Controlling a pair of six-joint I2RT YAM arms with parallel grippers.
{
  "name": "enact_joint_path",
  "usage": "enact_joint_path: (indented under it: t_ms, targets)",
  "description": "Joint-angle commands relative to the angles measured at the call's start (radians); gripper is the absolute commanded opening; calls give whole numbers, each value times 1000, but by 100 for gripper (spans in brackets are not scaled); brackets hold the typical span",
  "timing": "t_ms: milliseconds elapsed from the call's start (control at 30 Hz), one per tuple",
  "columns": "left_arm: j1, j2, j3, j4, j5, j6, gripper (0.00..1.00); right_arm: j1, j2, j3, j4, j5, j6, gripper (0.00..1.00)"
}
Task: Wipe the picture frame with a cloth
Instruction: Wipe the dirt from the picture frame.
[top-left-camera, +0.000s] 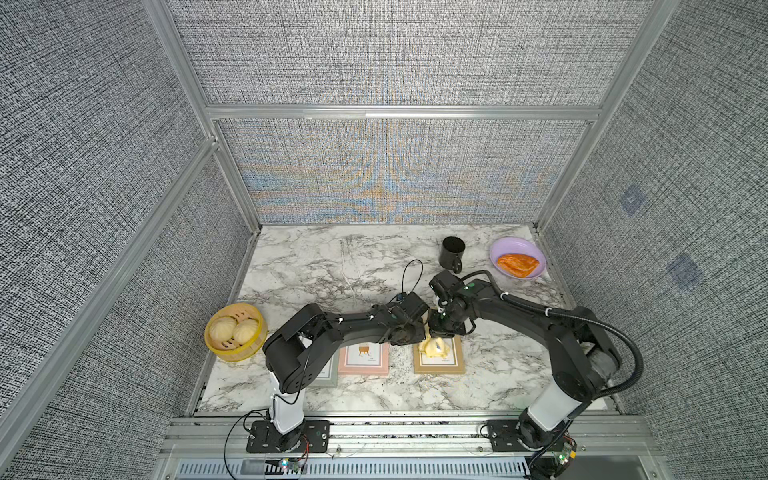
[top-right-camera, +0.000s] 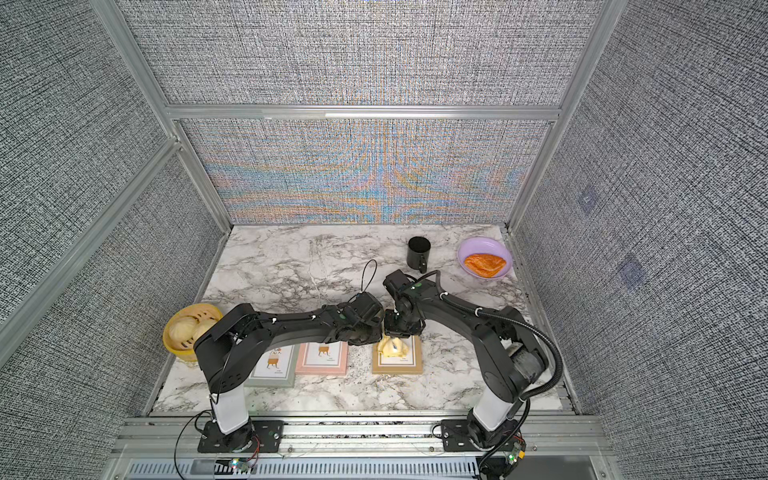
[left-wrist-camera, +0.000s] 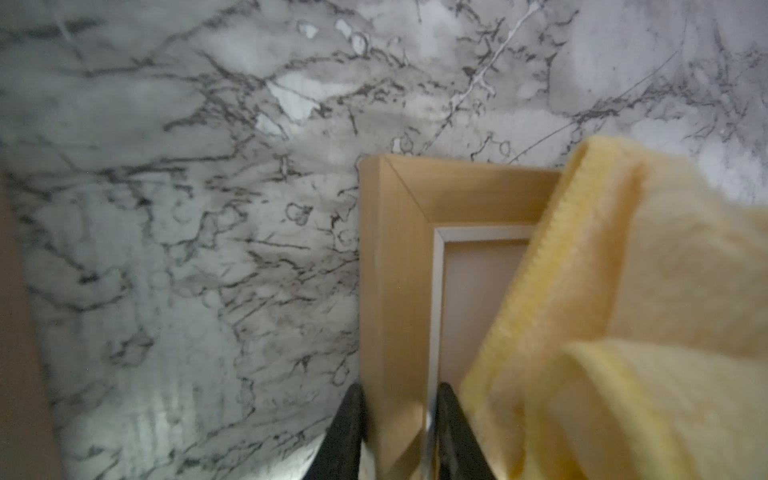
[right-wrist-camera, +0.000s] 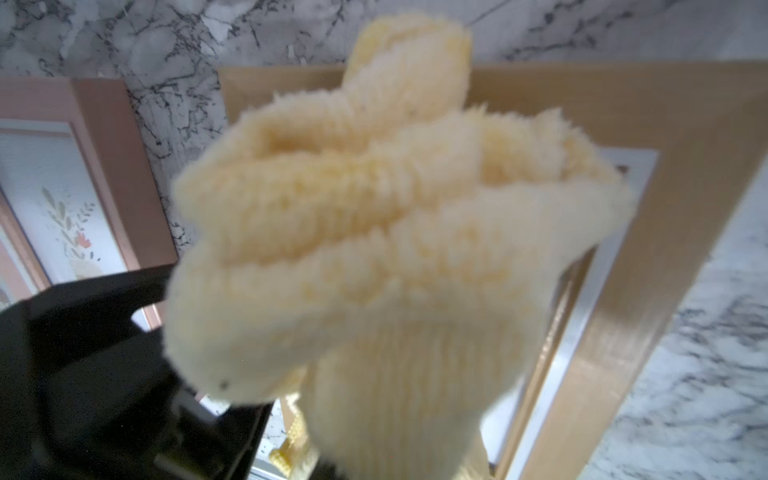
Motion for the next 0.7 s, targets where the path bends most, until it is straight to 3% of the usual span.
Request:
enact_joint_path:
  t_ms: [0,267,667]
  targets:
    - [-1,6,-14,-122,29,1,5,-29,16,26,-37,50,-54,0]
    - [-2,0,-32,-106,26,-11,5,-81,83,64,-50,71,-80,0]
    - [0,5,-25,-113,18,-15,5,22,143,90,-48,37,-88,0]
